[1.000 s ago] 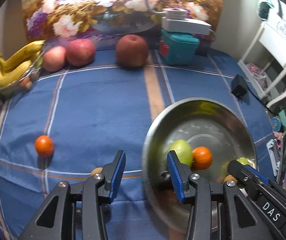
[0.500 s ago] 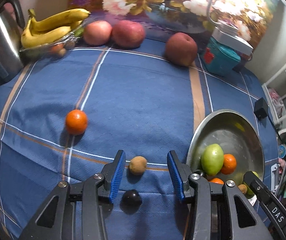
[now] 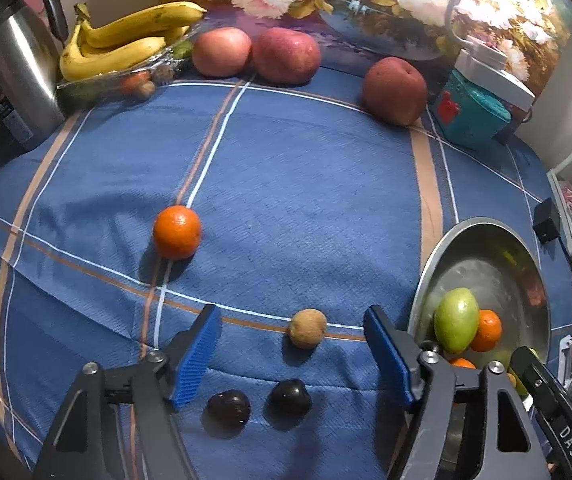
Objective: Organize fruits
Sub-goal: 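Withdraw both open grippers from the plate toward the two dark plums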
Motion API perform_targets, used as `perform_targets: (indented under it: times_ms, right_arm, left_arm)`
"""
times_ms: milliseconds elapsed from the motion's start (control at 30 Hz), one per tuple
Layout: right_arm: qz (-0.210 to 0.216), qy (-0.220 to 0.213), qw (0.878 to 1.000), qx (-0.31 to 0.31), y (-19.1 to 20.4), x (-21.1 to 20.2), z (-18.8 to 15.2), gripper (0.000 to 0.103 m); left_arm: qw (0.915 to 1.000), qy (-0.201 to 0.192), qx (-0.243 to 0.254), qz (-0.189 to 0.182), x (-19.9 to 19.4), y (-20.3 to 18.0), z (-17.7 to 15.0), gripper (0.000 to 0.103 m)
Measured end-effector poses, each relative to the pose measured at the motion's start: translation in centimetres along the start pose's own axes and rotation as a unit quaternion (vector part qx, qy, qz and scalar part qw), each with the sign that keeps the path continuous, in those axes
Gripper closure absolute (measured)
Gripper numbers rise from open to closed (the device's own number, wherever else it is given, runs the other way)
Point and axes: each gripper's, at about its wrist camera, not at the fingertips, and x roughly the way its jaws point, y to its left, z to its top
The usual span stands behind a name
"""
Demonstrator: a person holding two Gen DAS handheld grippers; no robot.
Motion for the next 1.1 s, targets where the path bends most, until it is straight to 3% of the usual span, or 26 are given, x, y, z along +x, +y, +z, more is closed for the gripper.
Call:
perform_targets:
  times_ms: [400, 467, 567, 800, 1100]
  right_arm:
    - [-0.010, 0.004, 1.000, -0.011, 0.0, 0.3, 0.0, 0.034]
    - [-0.010, 0.005, 1.000, -0.012, 0.1, 0.4, -0.1, 0.020]
    - [-0.015, 0.001, 1.000, -0.019, 0.3, 0.3, -0.1, 0.014]
    - [-0.020, -0.017, 0.999, -0.027, 0.5, 0.0, -0.1, 0.013]
    - [-0.012, -0.033, 0.999, -0.019, 0.7, -0.3, -0.4, 0.013]
  left_arm:
    - [0.9994, -0.007, 0.003, 0.034, 0.2, 0.3, 0.0, 0.000]
    - [0.9989, -0.012, 0.006, 0.044, 0.2, 0.4, 0.0, 0.000]
    - [0.9983, -0.017, 0.010, 0.054, 0.1, 0.5, 0.1, 0.000]
    - [0.9975, -0.031, 0.021, 0.061, -0.3, 0.3, 0.1, 0.000]
    - [0.9937, -0.081, 0.043, 0.064, -1.6, 0.5, -0.3, 0.000]
